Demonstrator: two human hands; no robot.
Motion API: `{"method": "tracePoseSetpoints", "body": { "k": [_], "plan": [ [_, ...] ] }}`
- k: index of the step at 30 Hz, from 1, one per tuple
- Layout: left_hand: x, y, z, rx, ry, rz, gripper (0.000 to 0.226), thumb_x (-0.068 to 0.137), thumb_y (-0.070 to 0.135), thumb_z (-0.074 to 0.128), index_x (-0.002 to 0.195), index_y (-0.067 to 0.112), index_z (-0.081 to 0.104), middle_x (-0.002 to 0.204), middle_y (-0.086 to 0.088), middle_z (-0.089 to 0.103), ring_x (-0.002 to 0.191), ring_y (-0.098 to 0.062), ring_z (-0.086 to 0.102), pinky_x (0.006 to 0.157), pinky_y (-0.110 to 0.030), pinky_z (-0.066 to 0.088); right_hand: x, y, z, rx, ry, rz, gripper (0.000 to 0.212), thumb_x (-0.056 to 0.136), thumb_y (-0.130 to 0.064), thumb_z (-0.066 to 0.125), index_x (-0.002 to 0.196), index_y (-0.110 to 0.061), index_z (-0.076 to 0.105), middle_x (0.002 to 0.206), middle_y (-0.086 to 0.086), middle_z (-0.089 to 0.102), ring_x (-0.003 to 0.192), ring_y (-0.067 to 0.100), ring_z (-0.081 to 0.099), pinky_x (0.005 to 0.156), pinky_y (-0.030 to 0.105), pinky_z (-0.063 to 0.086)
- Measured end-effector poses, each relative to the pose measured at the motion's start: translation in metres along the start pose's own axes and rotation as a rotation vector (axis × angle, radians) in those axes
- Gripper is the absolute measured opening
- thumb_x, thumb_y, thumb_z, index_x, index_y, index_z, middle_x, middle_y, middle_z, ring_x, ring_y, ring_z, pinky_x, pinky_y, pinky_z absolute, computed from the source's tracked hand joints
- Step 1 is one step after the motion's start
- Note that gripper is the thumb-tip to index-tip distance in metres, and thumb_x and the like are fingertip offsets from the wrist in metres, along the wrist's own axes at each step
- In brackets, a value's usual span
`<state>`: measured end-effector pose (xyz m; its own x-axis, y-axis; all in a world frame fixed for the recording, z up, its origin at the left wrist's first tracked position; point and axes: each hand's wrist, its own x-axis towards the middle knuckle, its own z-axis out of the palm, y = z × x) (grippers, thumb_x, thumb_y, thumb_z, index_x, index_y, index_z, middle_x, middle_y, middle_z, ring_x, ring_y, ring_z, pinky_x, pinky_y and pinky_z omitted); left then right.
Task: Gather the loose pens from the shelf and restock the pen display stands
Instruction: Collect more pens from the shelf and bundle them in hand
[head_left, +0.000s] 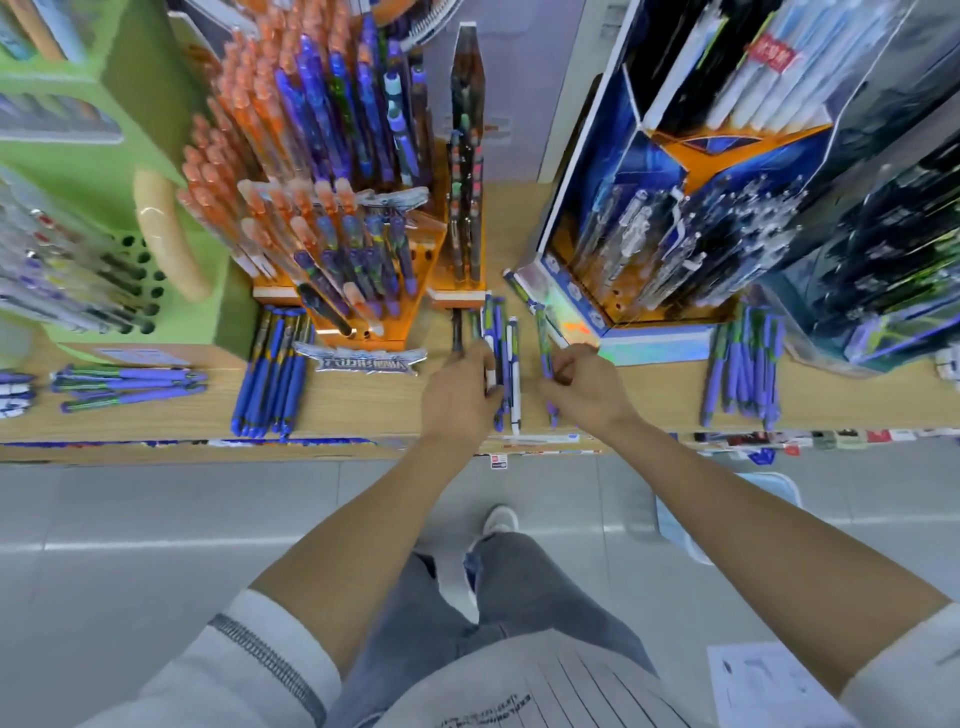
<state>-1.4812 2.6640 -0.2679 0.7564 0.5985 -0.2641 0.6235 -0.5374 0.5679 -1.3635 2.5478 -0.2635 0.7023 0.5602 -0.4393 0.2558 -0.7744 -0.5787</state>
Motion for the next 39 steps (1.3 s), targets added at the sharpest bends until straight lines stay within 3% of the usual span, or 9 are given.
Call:
{"method": "tracePoseSetpoints", "body": {
  "k": [6, 9, 14, 18, 21, 27, 31, 36, 39],
  "plan": [
    [-0.003, -0.006, -0.003, -0.039, 0.08, -0.082, 0.024, 0.08, 0.012, 0.063, 0.097, 0.012, 0.046, 0.078, -0.008, 0.057, 0.069, -0.026, 0.054, 0.057, -0.03, 0.035, 0.007, -0.002, 0.003, 0.204, -0.052, -0.118, 0.019, 0.083, -0.007, 0.066, 0.097, -0.015, 0.055, 0.071, -0.008, 0.063, 0.072, -0.002, 0.059, 0.068, 0.021, 0.042],
    [-0.006, -0.006, -0.005, -0.046, 0.104, -0.122, 0.024, 0.082, 0.016, 0.066, 0.097, 0.011, 0.047, 0.07, -0.002, 0.055, 0.063, -0.023, 0.052, 0.057, -0.029, 0.035, 0.012, -0.01, 0.013, 0.181, -0.04, -0.137, 0.025, 0.082, -0.013, 0.073, 0.094, -0.016, 0.052, 0.071, -0.011, 0.059, 0.07, 0.005, 0.058, 0.064, 0.016, 0.042],
    [-0.005, -0.006, -0.007, -0.047, 0.11, -0.131, 0.021, 0.084, 0.014, 0.064, 0.091, 0.014, 0.044, 0.069, -0.001, 0.056, 0.064, -0.021, 0.052, 0.06, -0.029, 0.038, 0.014, 0.001, 0.013, 0.087, -0.019, -0.089, 0.033, 0.077, -0.015, 0.075, 0.098, -0.011, 0.05, 0.066, -0.004, 0.057, 0.07, 0.019, 0.059, 0.064, 0.028, 0.042],
    [-0.007, -0.006, -0.006, -0.064, 0.098, -0.084, 0.015, 0.085, 0.008, 0.062, 0.09, 0.013, 0.049, 0.067, 0.001, 0.054, 0.06, -0.019, 0.053, 0.06, -0.027, 0.042, 0.011, 0.008, 0.003, 0.106, 0.058, -0.128, 0.026, 0.081, -0.013, 0.072, 0.097, -0.011, 0.052, 0.065, -0.007, 0.051, 0.06, 0.007, 0.051, 0.058, 0.024, 0.035],
    [-0.008, -0.006, -0.007, -0.083, 0.095, -0.071, 0.012, 0.085, 0.009, 0.062, 0.092, 0.013, 0.053, 0.066, 0.003, 0.054, 0.06, -0.017, 0.054, 0.059, -0.024, 0.041, 0.007, -0.006, 0.008, 0.136, 0.035, -0.168, 0.025, 0.082, -0.013, 0.07, 0.101, -0.011, 0.055, 0.061, -0.003, 0.056, 0.061, 0.013, 0.057, 0.06, 0.027, 0.045],
    [-0.008, -0.015, -0.008, -0.065, 0.133, -0.126, 0.008, 0.092, 0.015, 0.055, 0.099, 0.011, 0.055, 0.065, -0.001, 0.056, 0.064, -0.026, 0.06, 0.062, -0.032, 0.046, 0.01, -0.023, 0.023, -0.112, 0.047, -0.172, 0.016, 0.077, -0.024, 0.073, 0.074, -0.014, 0.062, 0.062, -0.002, 0.06, 0.065, 0.019, 0.06, 0.059, 0.026, 0.043],
    [-0.009, -0.019, -0.011, -0.068, 0.065, -0.161, 0.009, 0.09, 0.014, 0.057, 0.097, 0.012, 0.061, 0.066, 0.0, 0.054, 0.073, -0.028, 0.062, 0.063, -0.029, 0.04, 0.013, -0.028, 0.019, -0.215, 0.002, -0.142, 0.03, 0.082, -0.028, 0.072, 0.059, -0.019, 0.054, 0.059, 0.002, 0.055, 0.064, 0.02, 0.056, 0.059, 0.027, 0.037],
    [-0.007, -0.016, -0.01, -0.068, 0.062, -0.217, 0.014, 0.085, 0.029, 0.068, 0.09, 0.019, 0.059, 0.081, -0.001, 0.067, 0.079, -0.021, 0.061, 0.069, -0.025, 0.04, 0.018, -0.033, 0.011, -0.28, -0.076, -0.073, 0.042, 0.083, -0.034, 0.071, 0.052, -0.019, 0.047, 0.052, -0.001, 0.047, 0.059, 0.018, 0.051, 0.054, 0.026, 0.034],
    [-0.004, -0.012, -0.012, 0.009, 0.065, -0.201, 0.018, 0.081, 0.033, 0.073, 0.087, 0.018, 0.066, 0.08, 0.0, 0.066, 0.079, -0.02, 0.062, 0.068, -0.026, 0.044, 0.018, -0.029, 0.008, -0.227, -0.072, -0.041, 0.047, 0.081, -0.034, 0.07, 0.046, -0.015, 0.045, 0.045, 0.0, 0.047, 0.052, 0.014, 0.048, 0.064, 0.029, 0.039]
  ]
}}
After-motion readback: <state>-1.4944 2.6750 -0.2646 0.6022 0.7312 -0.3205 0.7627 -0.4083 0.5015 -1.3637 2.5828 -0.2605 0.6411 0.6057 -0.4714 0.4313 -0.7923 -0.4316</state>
